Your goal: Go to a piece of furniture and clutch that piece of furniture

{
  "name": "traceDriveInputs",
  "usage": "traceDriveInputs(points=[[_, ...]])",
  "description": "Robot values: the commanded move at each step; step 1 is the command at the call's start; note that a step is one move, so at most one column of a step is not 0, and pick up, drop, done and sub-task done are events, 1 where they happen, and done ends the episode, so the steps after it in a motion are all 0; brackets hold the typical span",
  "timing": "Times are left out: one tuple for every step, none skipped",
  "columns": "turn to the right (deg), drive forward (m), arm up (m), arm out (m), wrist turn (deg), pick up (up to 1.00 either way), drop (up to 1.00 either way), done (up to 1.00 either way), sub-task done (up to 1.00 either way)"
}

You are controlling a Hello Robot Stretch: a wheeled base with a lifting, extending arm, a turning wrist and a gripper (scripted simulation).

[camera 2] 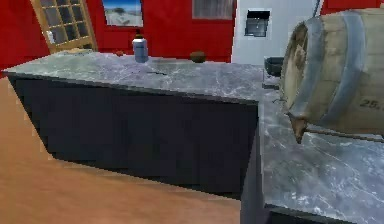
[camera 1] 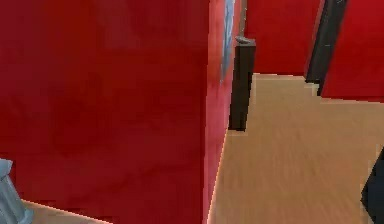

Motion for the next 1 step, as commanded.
traceDriveInputs(points=[[-9.0, 0.00, 0.00, 0.00, 0.0, 0.00, 0.00, 0.00, 0.00]])
